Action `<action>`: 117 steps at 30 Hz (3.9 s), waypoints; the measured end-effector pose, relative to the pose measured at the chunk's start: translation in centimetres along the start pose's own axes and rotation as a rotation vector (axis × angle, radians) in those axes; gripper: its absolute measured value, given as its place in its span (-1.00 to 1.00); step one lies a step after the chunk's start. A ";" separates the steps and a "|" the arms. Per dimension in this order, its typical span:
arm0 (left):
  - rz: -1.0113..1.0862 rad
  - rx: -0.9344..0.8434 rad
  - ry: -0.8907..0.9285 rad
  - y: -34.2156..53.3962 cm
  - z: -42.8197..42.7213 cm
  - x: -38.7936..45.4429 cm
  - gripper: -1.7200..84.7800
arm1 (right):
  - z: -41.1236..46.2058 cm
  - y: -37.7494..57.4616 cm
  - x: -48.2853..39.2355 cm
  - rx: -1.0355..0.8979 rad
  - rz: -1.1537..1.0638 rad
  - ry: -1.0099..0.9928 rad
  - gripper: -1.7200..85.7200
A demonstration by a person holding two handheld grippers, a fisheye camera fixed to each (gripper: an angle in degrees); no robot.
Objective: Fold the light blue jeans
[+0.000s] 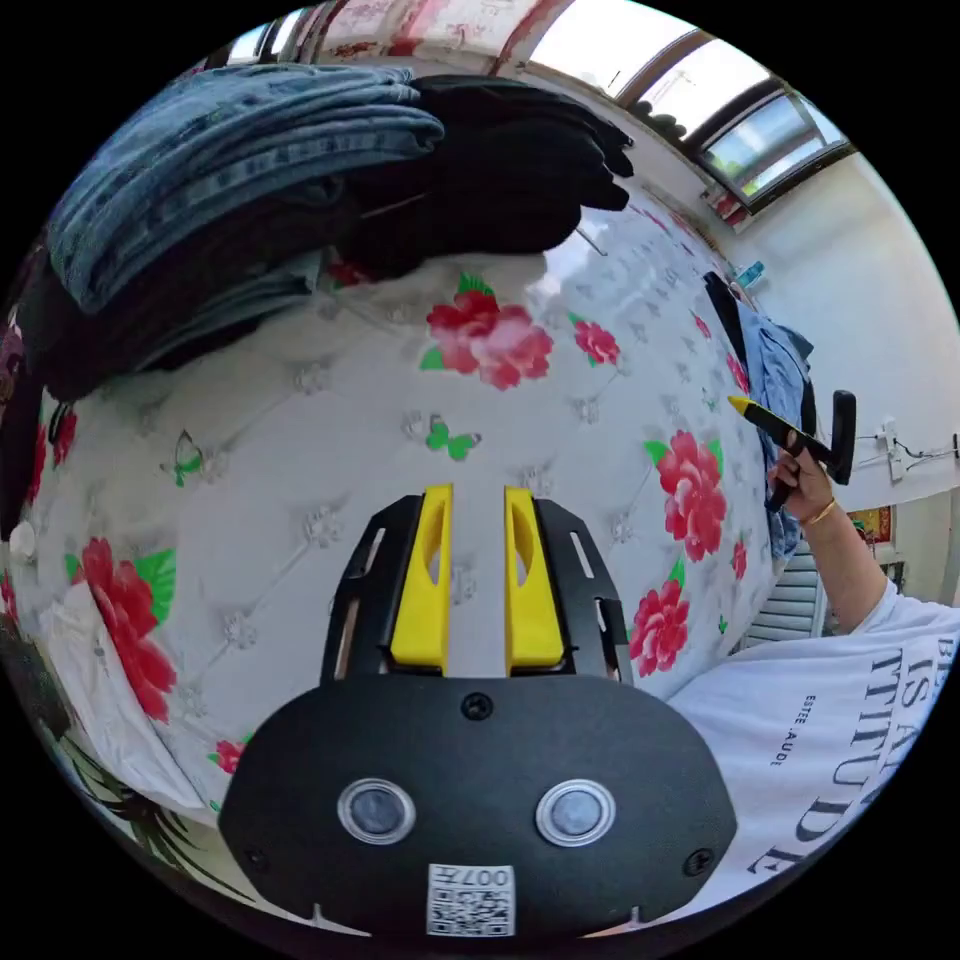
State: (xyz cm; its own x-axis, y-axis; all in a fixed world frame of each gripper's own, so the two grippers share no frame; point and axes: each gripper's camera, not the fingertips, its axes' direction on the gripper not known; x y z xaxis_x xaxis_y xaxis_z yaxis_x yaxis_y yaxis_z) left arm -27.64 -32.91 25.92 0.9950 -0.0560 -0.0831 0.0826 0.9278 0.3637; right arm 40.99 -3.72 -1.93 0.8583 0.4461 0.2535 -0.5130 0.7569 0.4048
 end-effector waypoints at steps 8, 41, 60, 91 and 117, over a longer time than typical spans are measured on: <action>-0.070 -0.058 0.092 9.1 1.7 8.6 -0.81 | -11.9 17.8 15.3 -0.019 0.497 0.681 -0.72; -0.420 0.452 0.022 24.3 -30.0 13.8 -0.97 | -9.2 16.3 -32.1 -0.076 -0.668 -0.501 -0.85; -0.612 0.624 -0.191 34.4 -40.9 32.8 -0.77 | -14.1 15.0 -0.2 -0.010 0.130 0.072 -0.69; -0.115 1.236 0.210 31.1 -71.4 36.7 -0.98 | -54.1 16.5 6.1 0.821 0.146 -0.213 -0.94; -0.363 0.450 0.043 20.9 -54.5 29.7 -0.89 | -20.2 15.3 5.3 -0.046 0.362 0.080 -0.91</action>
State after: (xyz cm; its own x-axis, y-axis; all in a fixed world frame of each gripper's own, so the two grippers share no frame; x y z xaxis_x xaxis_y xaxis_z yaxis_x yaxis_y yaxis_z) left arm 0.57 4.96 -19.49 0.8959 -0.3175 -0.3108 0.4438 0.6033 0.6627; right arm 37.94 19.85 -12.13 0.6206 0.7232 0.3030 -0.7839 0.5634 0.2610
